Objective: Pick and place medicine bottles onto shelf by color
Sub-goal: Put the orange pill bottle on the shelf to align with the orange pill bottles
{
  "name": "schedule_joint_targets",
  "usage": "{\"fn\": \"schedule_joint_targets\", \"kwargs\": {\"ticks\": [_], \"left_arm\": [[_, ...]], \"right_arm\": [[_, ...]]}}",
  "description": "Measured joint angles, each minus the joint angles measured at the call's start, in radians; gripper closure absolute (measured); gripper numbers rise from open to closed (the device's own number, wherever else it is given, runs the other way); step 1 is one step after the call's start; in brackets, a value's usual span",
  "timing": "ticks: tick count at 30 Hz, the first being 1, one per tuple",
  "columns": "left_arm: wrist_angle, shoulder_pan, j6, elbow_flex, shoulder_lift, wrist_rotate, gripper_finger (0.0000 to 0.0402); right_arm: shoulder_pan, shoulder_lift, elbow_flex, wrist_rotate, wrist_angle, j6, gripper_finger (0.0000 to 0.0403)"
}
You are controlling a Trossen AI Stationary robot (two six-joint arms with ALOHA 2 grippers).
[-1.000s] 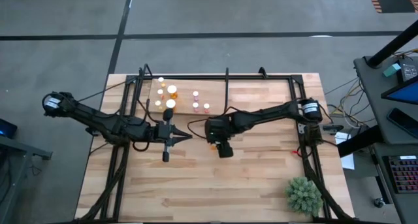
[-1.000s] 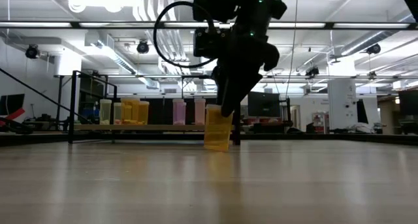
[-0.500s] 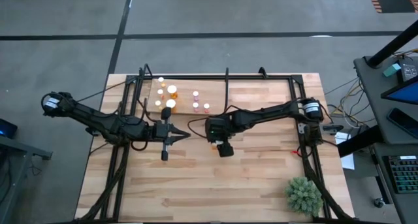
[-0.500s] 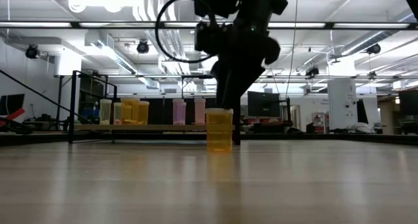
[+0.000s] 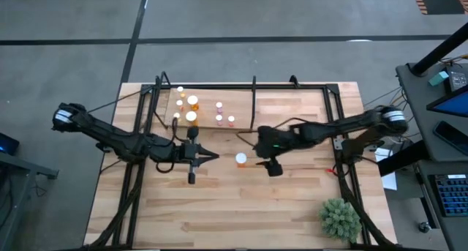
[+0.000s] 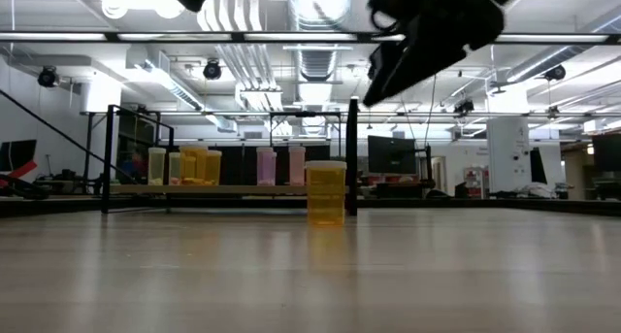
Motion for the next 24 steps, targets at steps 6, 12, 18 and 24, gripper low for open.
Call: {"fn": "schedule_joint_targets", "kwargs": {"ticks": [6, 12, 18, 24], "left_arm": [[0.107, 0.014, -0.092, 0.049, 0.184, 0.0, 0.0401], [-0.171, 0.074, -0.224, 0.23, 0.388, 0.013, 0.0342], [-0.422, 0.155, -0.256, 0.424, 0.589, 0.109, 0.0215], [-0.507, 0.203, -0.254, 0.484, 0.682, 0.114, 0.0115]], "right_arm": [[0.007, -0.216, -0.246, -0.001, 0.389, -0.096, 0.0135], [0.007, -0.384, -0.307, -0.003, 0.448, -0.157, 0.0135], [0.007, -0.485, -0.345, -0.003, 0.404, -0.17, 0.0135], [0.007, -0.532, -0.366, -0.002, 0.375, -0.16, 0.0135]]}}
